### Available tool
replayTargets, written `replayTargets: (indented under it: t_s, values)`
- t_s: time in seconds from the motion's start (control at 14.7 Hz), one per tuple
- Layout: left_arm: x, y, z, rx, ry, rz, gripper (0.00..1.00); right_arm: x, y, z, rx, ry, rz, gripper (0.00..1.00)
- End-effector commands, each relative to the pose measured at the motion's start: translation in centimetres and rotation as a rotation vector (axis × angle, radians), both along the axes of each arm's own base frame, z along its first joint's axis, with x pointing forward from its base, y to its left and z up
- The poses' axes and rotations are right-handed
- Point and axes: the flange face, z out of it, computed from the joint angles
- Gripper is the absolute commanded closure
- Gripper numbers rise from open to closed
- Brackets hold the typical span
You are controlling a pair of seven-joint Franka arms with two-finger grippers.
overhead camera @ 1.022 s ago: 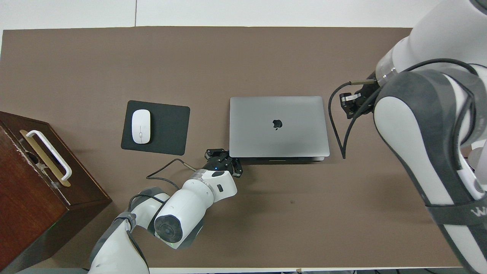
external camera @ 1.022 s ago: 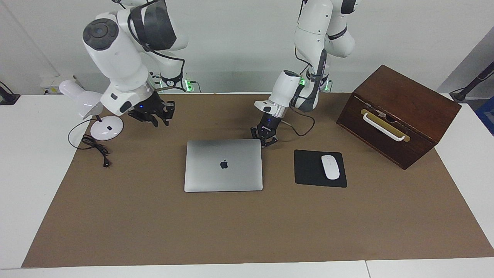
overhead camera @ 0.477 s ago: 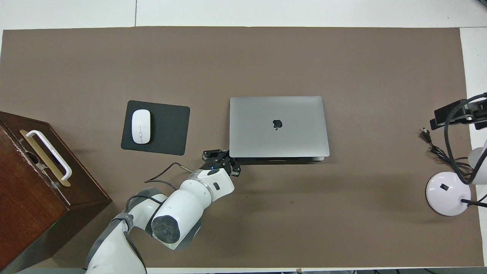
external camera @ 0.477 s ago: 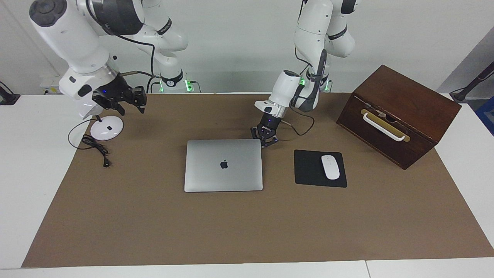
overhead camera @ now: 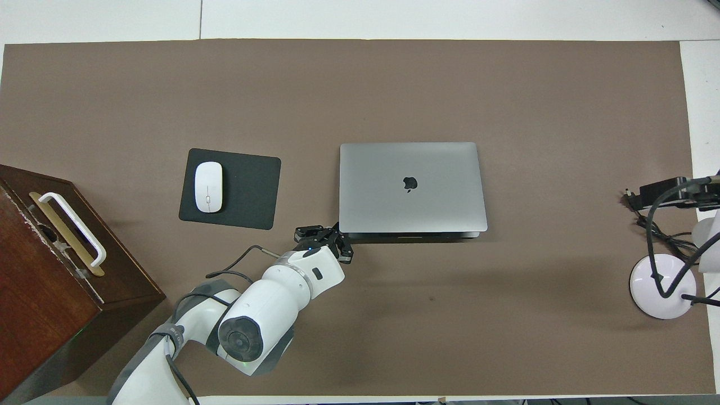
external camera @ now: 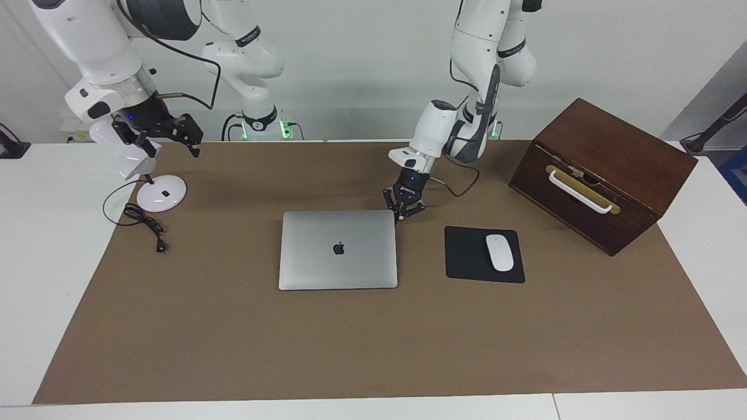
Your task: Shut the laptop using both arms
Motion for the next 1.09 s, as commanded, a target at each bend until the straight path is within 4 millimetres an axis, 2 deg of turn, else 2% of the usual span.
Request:
replayTargets:
  t_s: [0.0, 0.14, 0.34, 0.48, 0.75, 1.02]
  values:
    - [-0.9, 0.9, 2.2, 0.024, 0.049, 0.013, 1.00, -1.4, 0.3, -0.6, -0.005, -0.003, -0.093, 0.00]
    - [-1.3, 1.1, 3.8, 0.074, 0.113, 0.011, 1.00, -1.6, 0.7, -0.7, -0.008, -0.003, -0.141, 0.00]
    - [-1.9, 2.6, 7.2, 0.145, 0.210, 0.023, 1.00, -1.6, 0.6, -0.7, -0.010, -0.007, -0.135, 0.00]
    - [-1.6, 3.3, 9.4, 0.182, 0.266, 0.036, 1.00, -1.5, 0.3, -0.6, -0.009, -0.012, -0.123, 0.00]
    - [0.0, 4.9, 15.7, 0.254, 0.374, 0.066, 1.00, -1.5, 0.3, -0.6, -0.008, -0.012, -0.103, 0.00]
    - [2.2, 7.8, 20.9, 0.305, 0.434, 0.073, 1.00, -0.6, 0.9, -0.4, -0.009, -0.055, -0.088, 0.00]
